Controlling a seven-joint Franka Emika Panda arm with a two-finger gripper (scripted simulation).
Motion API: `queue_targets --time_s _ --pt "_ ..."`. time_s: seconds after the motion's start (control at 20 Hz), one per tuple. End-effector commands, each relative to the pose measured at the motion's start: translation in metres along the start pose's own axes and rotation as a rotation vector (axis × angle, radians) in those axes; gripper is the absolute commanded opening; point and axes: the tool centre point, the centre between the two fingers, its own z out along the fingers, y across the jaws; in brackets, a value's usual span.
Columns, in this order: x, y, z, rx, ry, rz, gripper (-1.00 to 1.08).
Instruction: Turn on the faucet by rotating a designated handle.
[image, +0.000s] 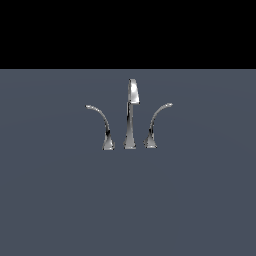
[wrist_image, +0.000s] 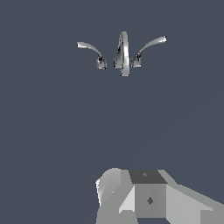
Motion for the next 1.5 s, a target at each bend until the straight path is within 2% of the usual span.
queue_targets --time_s 0.0,0.35,0.7,1.45 --pt "0.0 0.0 0.0 0.0 0.0 0.0 -1.0" --pt "0.007 -0.003 0.007 0.0 0.0 0.031 -1.0" --pt "0.03 -0.011 0.026 0.002 0.001 0.125 -1.0" --pt "0.123 -0.019 0.103 0.006 0.003 0.493 -1.0"
